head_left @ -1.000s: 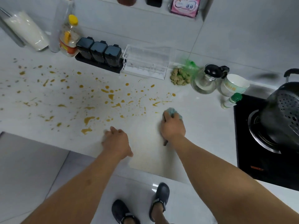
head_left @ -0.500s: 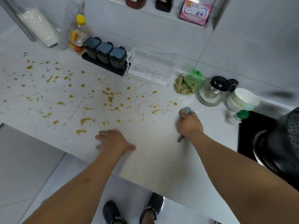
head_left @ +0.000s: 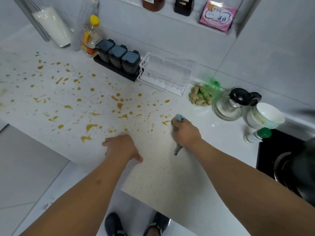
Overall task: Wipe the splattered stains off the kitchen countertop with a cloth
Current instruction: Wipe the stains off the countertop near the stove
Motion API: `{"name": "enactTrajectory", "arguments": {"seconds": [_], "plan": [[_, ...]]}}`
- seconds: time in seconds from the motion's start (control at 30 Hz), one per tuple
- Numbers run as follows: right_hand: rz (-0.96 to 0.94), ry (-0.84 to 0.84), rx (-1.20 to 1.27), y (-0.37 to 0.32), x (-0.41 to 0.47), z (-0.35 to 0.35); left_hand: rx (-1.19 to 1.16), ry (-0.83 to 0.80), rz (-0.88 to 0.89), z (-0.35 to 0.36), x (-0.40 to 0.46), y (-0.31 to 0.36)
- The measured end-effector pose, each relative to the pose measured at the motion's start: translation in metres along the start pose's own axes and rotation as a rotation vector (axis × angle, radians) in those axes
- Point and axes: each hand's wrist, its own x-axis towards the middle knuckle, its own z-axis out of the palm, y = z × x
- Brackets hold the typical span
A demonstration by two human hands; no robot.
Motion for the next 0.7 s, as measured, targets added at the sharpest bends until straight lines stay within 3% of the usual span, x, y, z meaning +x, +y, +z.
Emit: {"name": "enactTrajectory", "arguments": {"seconds": [0.07, 0.2, 0.37, 0.6, 0.7], "plan": [[0.001, 0.007, -0.053, 0.016, -0.009, -0.001, -0.016, 0.022, -0.007, 0.002, 0.0, -0.001], [0.202, 0.096, -0.033, 0.056, -0.002, -0.02, -0.035, 0.079, 0.014, 0.008, -0.004, -0.006], [0.297, 0.069, -0.042, 0.039, 0.036, -0.033, -0.033, 0.083, 0.031, 0.005, -0.005, -0.007], [-0.135, -0.016, -0.201, -0.046, 0.007, 0.01, -0.041, 0.049, 0.008, 0.001, -0.007, -0.004], [-0.229, -0.031, -0.218, -0.035, -0.016, 0.017, -0.039, 0.06, 0.01, 0.001, -0.006, -0.003]]}}
